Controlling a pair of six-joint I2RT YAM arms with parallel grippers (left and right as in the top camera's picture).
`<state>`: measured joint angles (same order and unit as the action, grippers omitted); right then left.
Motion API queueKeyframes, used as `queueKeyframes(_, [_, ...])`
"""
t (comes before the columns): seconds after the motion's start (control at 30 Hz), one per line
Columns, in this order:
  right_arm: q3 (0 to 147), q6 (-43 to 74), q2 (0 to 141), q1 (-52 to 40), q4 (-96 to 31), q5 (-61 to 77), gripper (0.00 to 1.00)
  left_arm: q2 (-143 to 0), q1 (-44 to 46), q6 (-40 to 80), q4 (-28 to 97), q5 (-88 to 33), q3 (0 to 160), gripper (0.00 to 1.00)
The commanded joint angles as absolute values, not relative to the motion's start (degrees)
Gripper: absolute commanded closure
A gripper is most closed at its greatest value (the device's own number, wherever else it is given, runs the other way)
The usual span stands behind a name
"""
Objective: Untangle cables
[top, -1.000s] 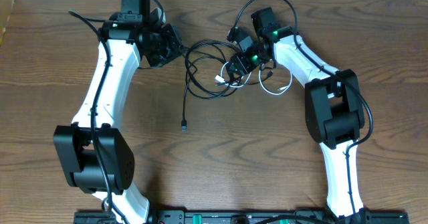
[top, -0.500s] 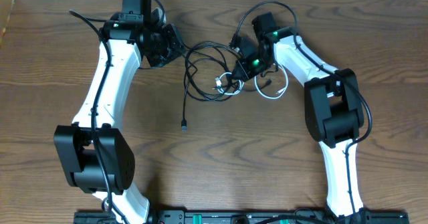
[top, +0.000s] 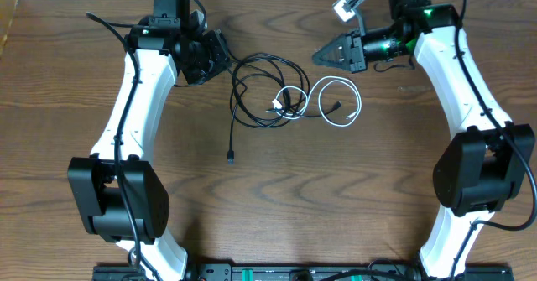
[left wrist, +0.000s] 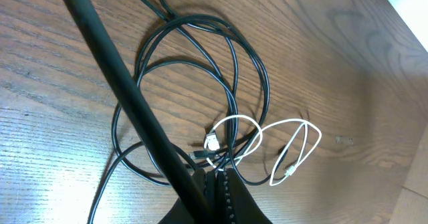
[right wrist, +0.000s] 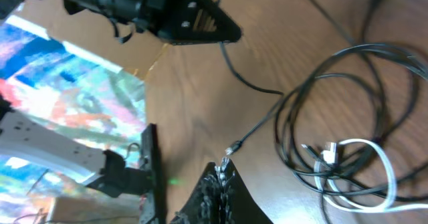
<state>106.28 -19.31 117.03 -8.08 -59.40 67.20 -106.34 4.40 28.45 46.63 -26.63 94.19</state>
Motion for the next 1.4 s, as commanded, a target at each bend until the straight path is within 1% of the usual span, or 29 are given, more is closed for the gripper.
queueKeyframes(0.0, [106.69,-17.91,117.62,-8.54,-59.61,56.73,0.86,-106.76,4.60,27.88,46.92,-26.02,93.69,0.92])
queueKeyframes(0.07, [106.69,-14.15,118.24,-9.98,-58.74,50.28,0.64,-106.76,4.60,27.88,46.92,-26.02,93.69,0.93])
queueKeyframes(0.13, [106.65,-8.80,119.26,-11.86,-57.63,41.78,0.57,-106.76,4.60,27.88,46.92,-26.04,93.69,0.92])
queueKeyframes(0.2, [106.63,-5.52,121.16,-14.15,-57.32,34.24,0.56,-106.76,4.60,27.88,46.92,-26.04,93.69,0.93])
queueKeyframes(0.37, [106.63,-3.84,125.99,-17.69,-55.86,26.98,0.56,-106.76,4.60,27.88,46.89,-26.00,93.69,0.92])
queueKeyframes(0.47, [106.63,-4.62,128.44,-19.05,-53.76,25.89,0.57,-106.76,4.60,27.88,46.89,-26.00,93.69,0.93])
queueKeyframes(0.57, [106.63,-8.97,131.74,-20.58,-50.09,26.00,0.58,-106.76,4.71,27.88,47.13,-26.04,93.69,0.93])
queueKeyframes(0.67, [106.63,-11.81,133.69,-21.34,-48.97,26.06,0.58,-106.76,4.86,27.86,47.66,-26.02,93.69,0.92])
queueKeyframes(0.8, [106.63,-12.16,136.11,-22.13,-47.79,26.06,0.57,-106.76,4.91,27.86,47.94,-26.02,93.69,0.93])
queueKeyframes(0.9, [106.63,-12.32,136.92,-22.50,-47.97,26.04,0.59,-106.76,4.91,27.86,47.94,-25.85,93.69,0.93])
queueKeyframes(0.97, [106.65,-12.03,136.92,-22.50,-48.45,26.26,0.65,-106.76,4.91,27.86,47.97,-25.85,93.69,0.93])
queueKeyframes(1.0, [106.65,-11.49,136.92,-22.57,-48.97,26.28,0.70,-106.76,4.91,27.86,47.97,-25.85,93.69,0.93])
queueKeyframes(1.07, [106.65,-8.51,136.90,-22.55,-50.26,25.82,0.90,-106.76,4.93,27.86,47.99,-25.85,93.69,0.93])
queueKeyframes(1.1, [106.67,-6.72,136.70,-22.22,-51.27,25.82,0.96,-106.76,4.93,27.86,47.99,-25.85,93.69,0.93])
queueKeyframes(1.13, [106.87,-5.43,136.46,-21.61,-52.64,25.85,0.99,-106.76,4.93,27.88,47.97,-25.85,93.69,0.93])
queueKeyframes(1.27, [109.12,-5.23,135.22,-19.18,-57.82,27.88,0.99,-106.76,4.93,27.86,47.94,-25.80,93.69,0.92])
queueKeyframes(1.37, [112.03,-9.56,133.16,-16.84,-61.98,37.19,0.99,-106.76,4.93,27.86,47.97,-24.43,93.69,0.93])
